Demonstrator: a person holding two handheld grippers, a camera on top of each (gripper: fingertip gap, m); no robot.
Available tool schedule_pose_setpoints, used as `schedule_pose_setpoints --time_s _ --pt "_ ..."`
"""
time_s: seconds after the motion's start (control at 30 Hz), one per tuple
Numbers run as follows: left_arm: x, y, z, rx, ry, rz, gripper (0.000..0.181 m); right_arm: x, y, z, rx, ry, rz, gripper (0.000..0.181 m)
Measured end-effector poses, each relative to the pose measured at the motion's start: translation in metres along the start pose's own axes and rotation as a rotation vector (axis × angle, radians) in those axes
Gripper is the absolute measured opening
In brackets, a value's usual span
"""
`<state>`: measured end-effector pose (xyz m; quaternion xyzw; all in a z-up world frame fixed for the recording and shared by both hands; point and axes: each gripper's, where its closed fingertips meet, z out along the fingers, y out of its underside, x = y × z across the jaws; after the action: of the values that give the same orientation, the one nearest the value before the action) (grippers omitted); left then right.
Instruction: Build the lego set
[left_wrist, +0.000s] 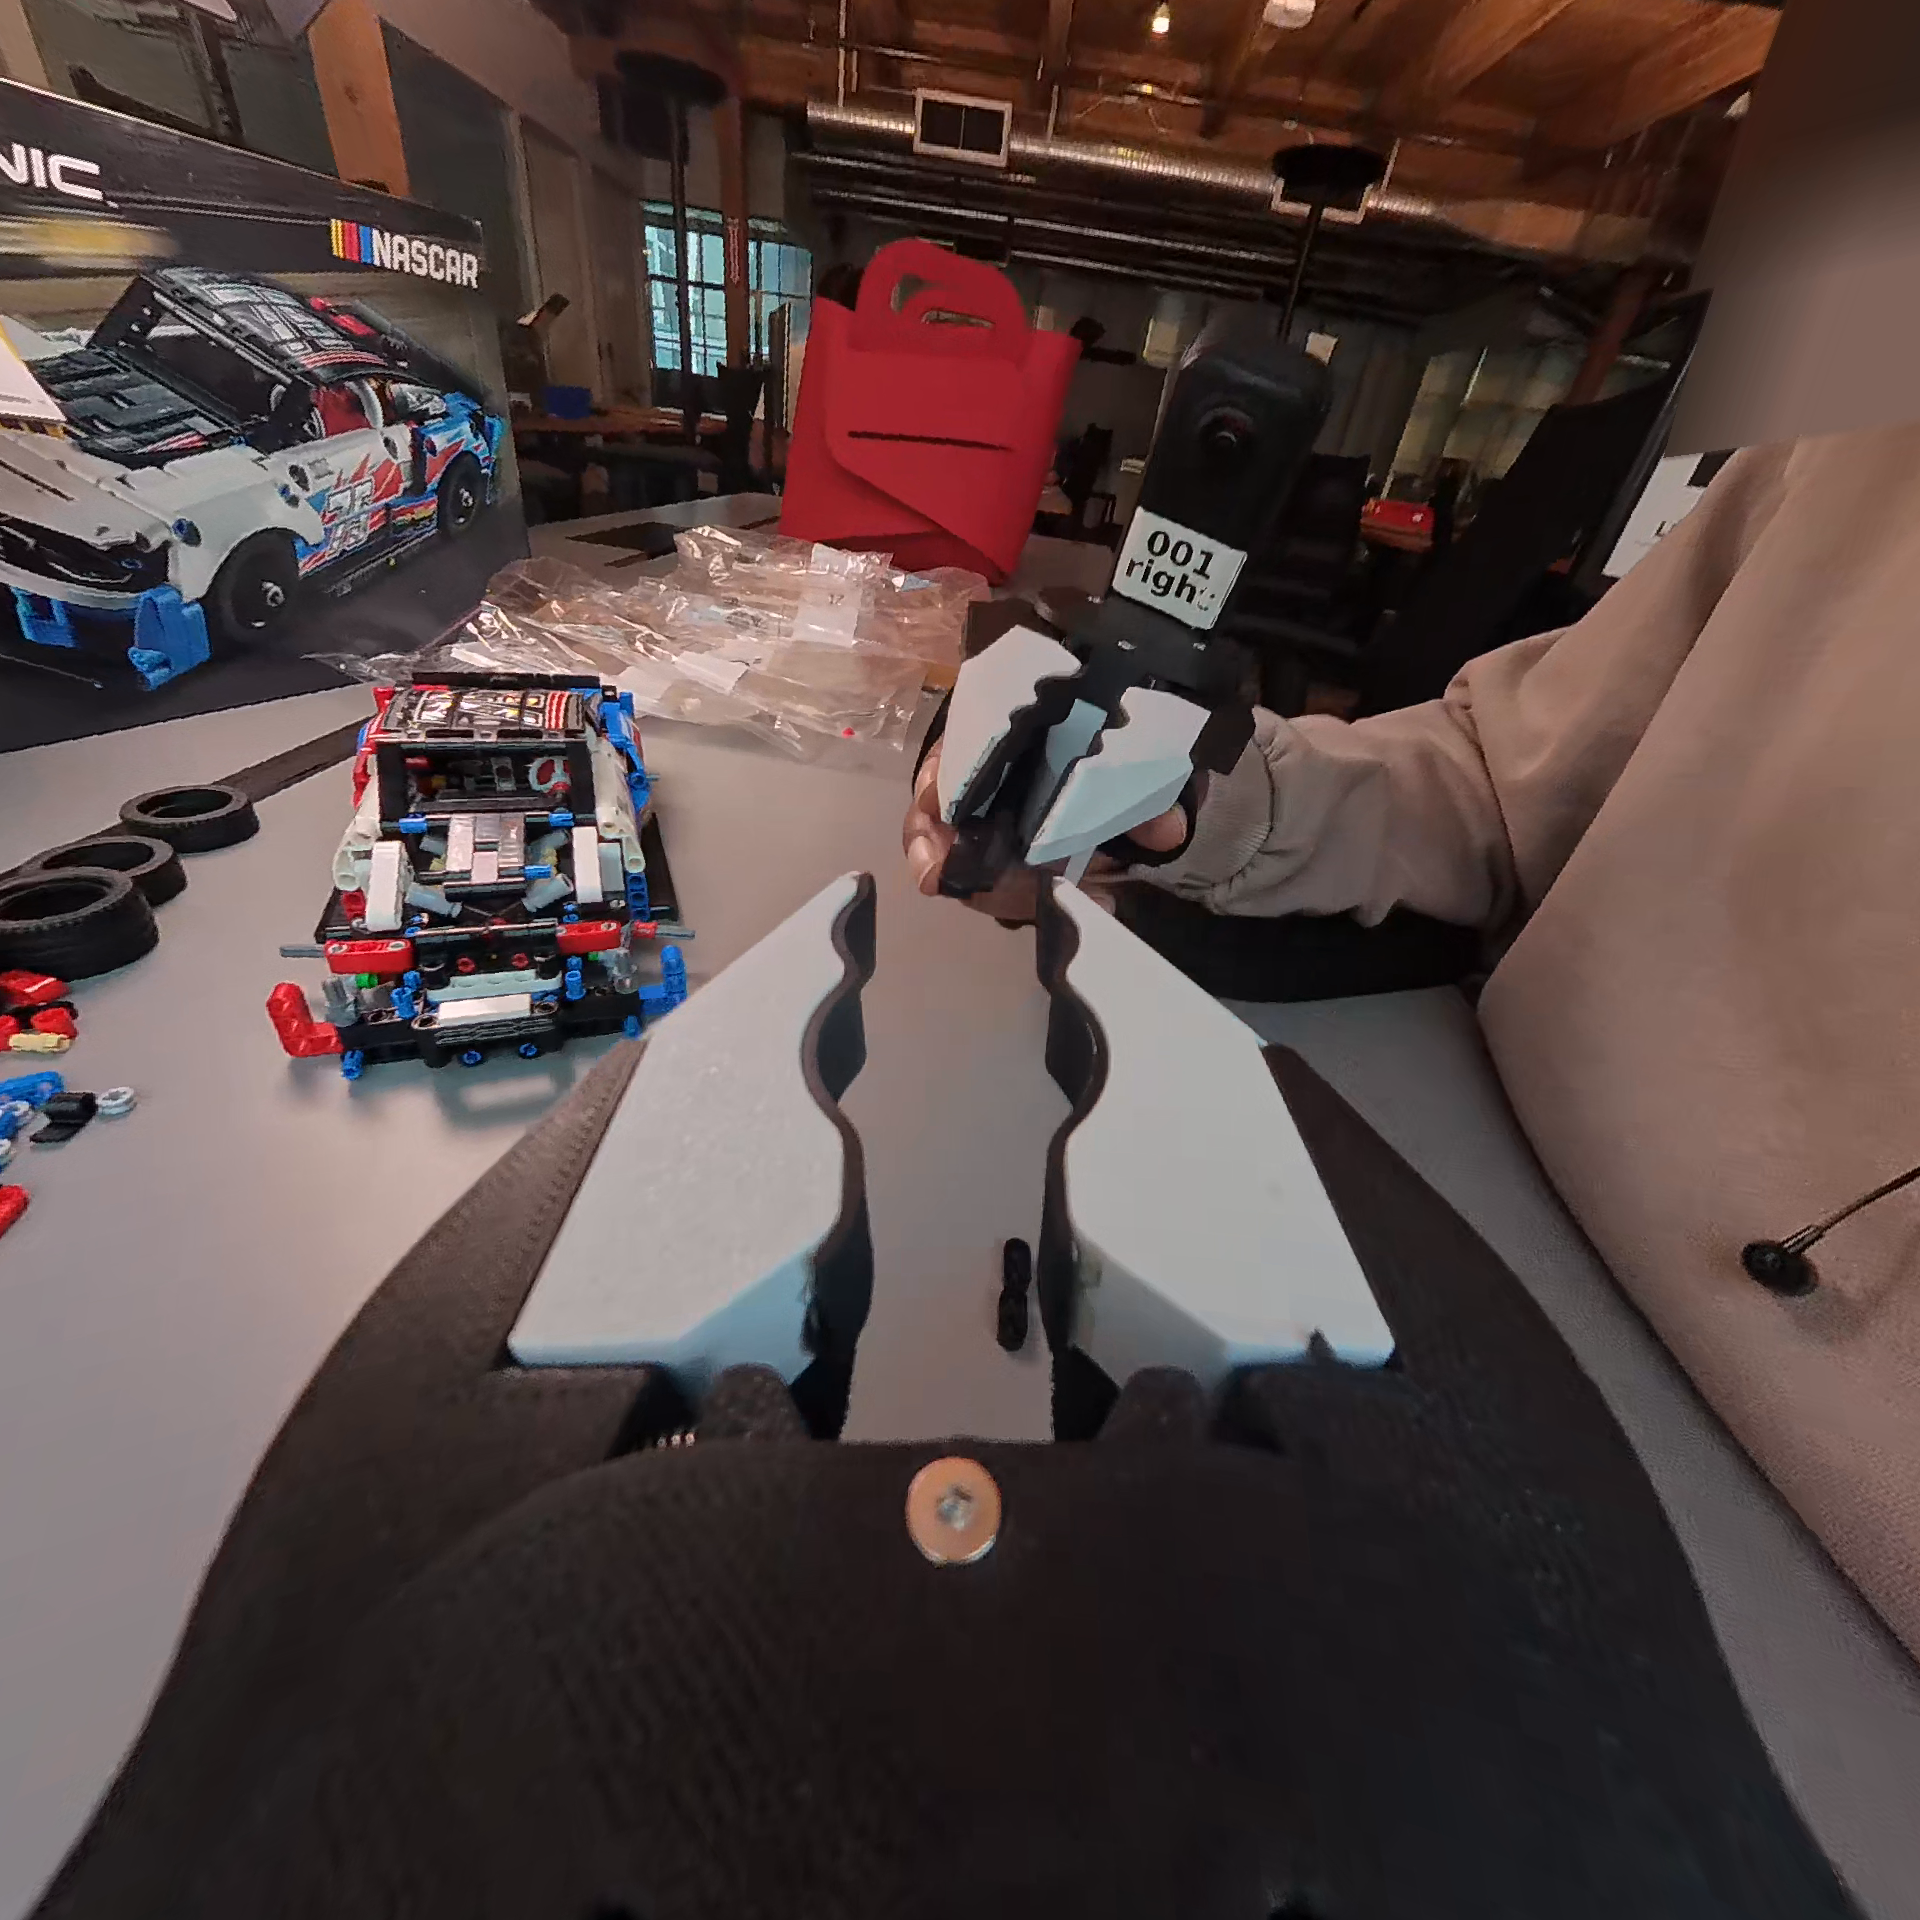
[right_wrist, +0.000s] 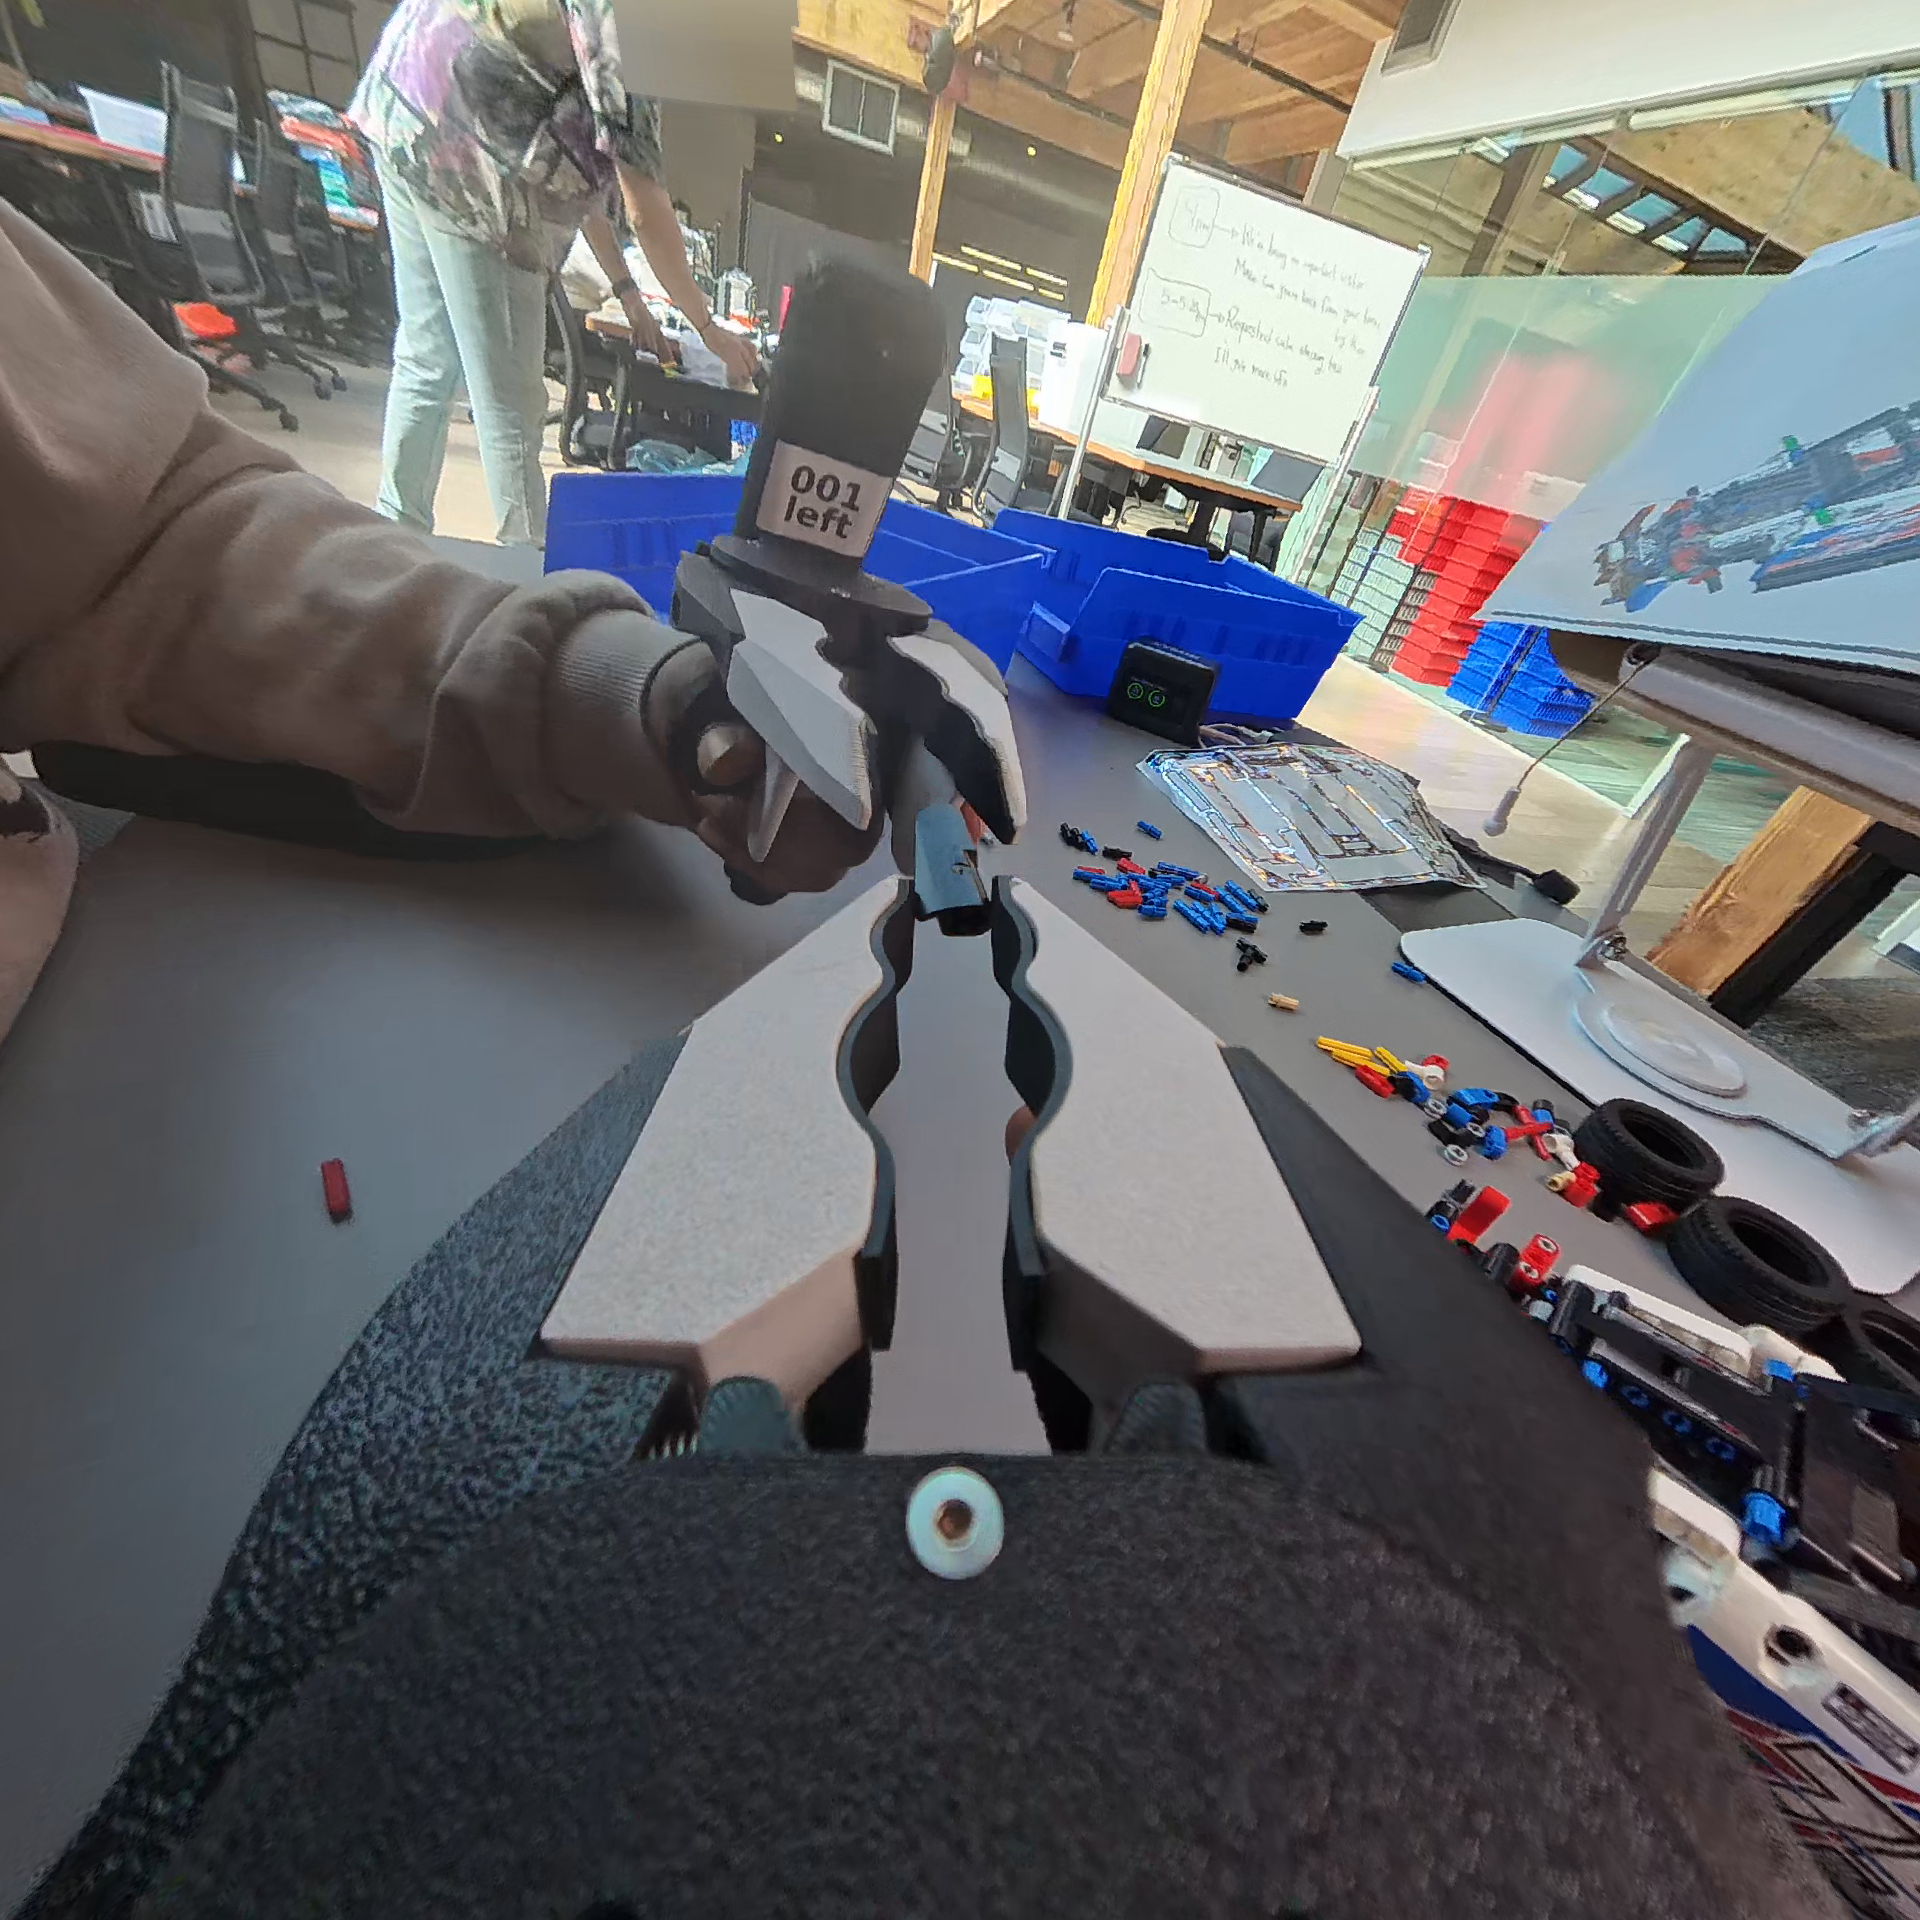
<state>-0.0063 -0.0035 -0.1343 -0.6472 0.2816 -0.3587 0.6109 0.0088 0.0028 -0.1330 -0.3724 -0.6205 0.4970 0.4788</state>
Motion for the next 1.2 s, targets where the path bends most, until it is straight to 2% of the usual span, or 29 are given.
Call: schedule_pose_setpoints --time_s 0.17,0.23,0.53,0.7,0.97,1.2 --pt "-0.005 0.035 0.0 -0.235 -0.051 0.169 0.027 -0.006 0.02 0.004 -0.104 -0.019 -0.088 0.013" --pt "-0.005 0.045 0.002 -0.287 -0.057 0.189 0.022 -0.009 0.028 0.006 -0.142 -0.032 -0.112 0.013" --pt "-0.006 0.059 0.003 -0.365 -0.067 0.238 0.011 -0.013 0.049 0.009 -0.232 -0.051 -0.161 0.013" --pt "-0.014 0.075 0.003 -0.465 -0.109 0.283 0.01 -0.011 0.069 0.011 -0.342 -0.03 -0.212 0.013" --pt "-0.019 0.108 -0.001 -0.638 -0.12 0.17 0.01 -0.017 0.104 0.017 -0.558 -0.093 -0.216 0.012" --pt "-0.021 0.116 -0.004 -0.691 -0.134 0.187 0.011 -0.02 0.114 0.019 -0.671 -0.127 -0.187 0.012"
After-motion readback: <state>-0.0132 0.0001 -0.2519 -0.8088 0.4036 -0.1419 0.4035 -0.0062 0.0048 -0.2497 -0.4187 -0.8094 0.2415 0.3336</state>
